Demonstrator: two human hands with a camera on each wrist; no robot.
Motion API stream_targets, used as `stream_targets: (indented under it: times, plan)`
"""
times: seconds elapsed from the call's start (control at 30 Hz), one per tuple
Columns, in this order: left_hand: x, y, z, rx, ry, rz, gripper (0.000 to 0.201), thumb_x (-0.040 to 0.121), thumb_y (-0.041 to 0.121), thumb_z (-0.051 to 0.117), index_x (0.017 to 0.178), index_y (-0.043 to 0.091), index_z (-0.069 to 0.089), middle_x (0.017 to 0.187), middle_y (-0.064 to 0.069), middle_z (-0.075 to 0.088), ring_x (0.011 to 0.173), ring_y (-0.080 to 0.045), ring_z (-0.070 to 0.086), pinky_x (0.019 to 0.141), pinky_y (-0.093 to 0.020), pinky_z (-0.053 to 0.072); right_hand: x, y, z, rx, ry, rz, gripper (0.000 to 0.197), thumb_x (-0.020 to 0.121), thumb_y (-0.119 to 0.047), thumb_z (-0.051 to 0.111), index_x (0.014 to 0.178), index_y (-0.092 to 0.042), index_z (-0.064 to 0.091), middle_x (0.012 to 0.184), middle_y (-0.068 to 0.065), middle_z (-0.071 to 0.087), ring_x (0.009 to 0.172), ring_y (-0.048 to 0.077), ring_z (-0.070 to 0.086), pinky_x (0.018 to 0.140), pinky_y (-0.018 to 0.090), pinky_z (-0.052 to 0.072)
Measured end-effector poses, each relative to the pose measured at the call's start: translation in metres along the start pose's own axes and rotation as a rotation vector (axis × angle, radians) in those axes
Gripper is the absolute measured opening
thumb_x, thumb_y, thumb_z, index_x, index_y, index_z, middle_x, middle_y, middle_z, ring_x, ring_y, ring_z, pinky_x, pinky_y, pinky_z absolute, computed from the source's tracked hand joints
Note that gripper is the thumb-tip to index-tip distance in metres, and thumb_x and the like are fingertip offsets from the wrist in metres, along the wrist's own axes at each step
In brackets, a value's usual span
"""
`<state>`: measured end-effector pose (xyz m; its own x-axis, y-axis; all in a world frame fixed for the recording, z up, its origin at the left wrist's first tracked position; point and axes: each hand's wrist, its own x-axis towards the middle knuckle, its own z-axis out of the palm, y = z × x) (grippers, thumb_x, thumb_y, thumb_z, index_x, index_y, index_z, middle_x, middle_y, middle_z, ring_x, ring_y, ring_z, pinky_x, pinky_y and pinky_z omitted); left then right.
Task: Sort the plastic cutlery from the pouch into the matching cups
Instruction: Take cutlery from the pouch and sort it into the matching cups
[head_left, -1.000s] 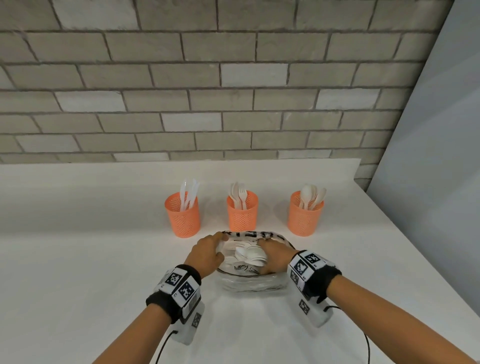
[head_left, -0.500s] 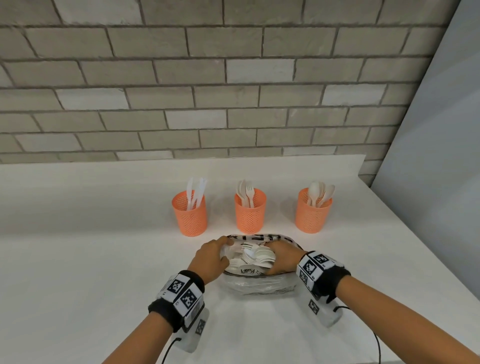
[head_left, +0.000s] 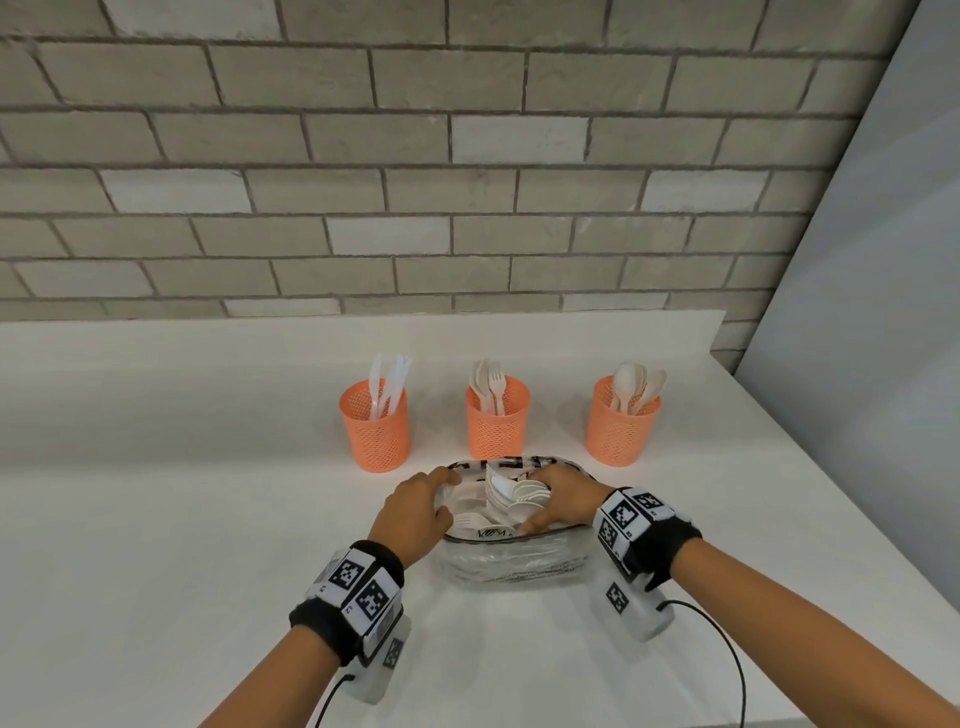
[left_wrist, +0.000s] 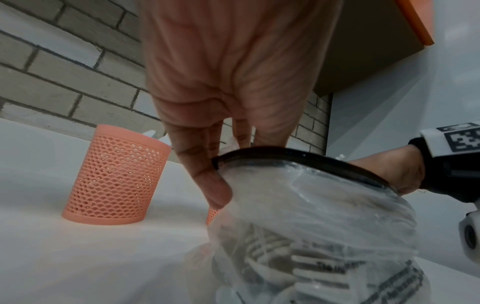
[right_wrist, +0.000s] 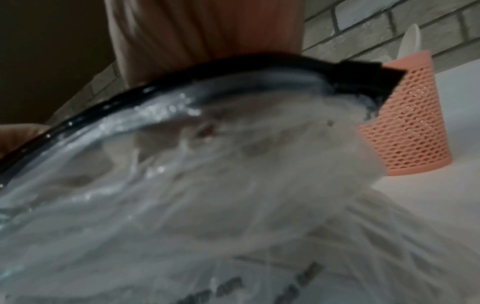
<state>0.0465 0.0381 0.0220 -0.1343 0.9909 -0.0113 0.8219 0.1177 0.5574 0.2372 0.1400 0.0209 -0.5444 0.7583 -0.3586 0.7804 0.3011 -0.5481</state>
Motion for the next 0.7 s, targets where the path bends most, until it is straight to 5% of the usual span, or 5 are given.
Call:
stream_targets:
  times: [0.2, 0.33, 0.57, 0.63, 0.7]
  plan:
    - [-0.001, 0.002, -0.002, -0.012, 0.007, 0.007, 0.041, 0.086, 0.007, 0.051, 0.125, 0.019, 0.052, 0.11, -0.009, 0.061, 0.08, -0.018, 0.048, 0.071, -0.024, 0.034, -0.002, -0.003, 0.002, 0.033, 0.001, -0.019, 0.05, 0.069, -0.032, 0.081, 0.112, -0.013, 0.063, 0.113, 0.004, 0.067, 0.105, 0.02, 0.061, 0.089, 0.025, 0.044]
    - [0.001, 0.002, -0.001, -0.018, 0.017, -0.002, 0.041, 0.086, 0.008, 0.051, 0.125, 0.018, 0.051, 0.11, -0.009, 0.06, 0.08, -0.016, 0.046, 0.072, -0.023, 0.033, -0.009, -0.005, 0.001, 0.028, 0.006, -0.122, 0.019, 0.077, -0.028, 0.075, 0.081, -0.032, 0.057, 0.087, -0.008, 0.064, 0.088, 0.012, 0.058, 0.079, 0.021, 0.039]
    - [-0.004, 0.004, 0.011, -0.025, 0.038, 0.007, 0.044, 0.088, 0.009, 0.048, 0.131, 0.018, 0.045, 0.11, -0.008, 0.052, 0.102, -0.025, 0.055, 0.081, -0.027, 0.039, -0.013, -0.011, 0.003, 0.13, 0.124, -0.22, 0.033, 0.078, -0.014, 0.071, 0.11, -0.01, 0.063, 0.1, 0.0, 0.068, 0.088, 0.01, 0.059, 0.079, 0.013, 0.046]
    - [-0.004, 0.002, 0.009, -0.014, 0.01, 0.015, 0.042, 0.088, 0.01, 0.048, 0.129, 0.019, 0.047, 0.101, -0.003, 0.047, 0.099, -0.026, 0.056, 0.079, -0.027, 0.039, -0.014, -0.015, 0.0, 0.231, 0.145, -0.222, 0.028, 0.077, -0.009, 0.07, 0.104, -0.012, 0.064, 0.095, 0.001, 0.068, 0.085, 0.013, 0.062, 0.079, 0.025, 0.05]
    - [-0.004, 0.0, 0.005, -0.007, -0.001, 0.047, 0.037, 0.088, 0.012, 0.05, 0.125, 0.019, 0.052, 0.107, -0.002, 0.046, 0.099, -0.025, 0.055, 0.08, -0.024, 0.039, -0.017, -0.024, -0.007, 0.348, 0.166, -0.243, 0.02, 0.08, 0.0, 0.065, 0.088, -0.018, 0.062, 0.081, -0.002, 0.064, 0.069, 0.002, 0.06, 0.064, 0.017, 0.048]
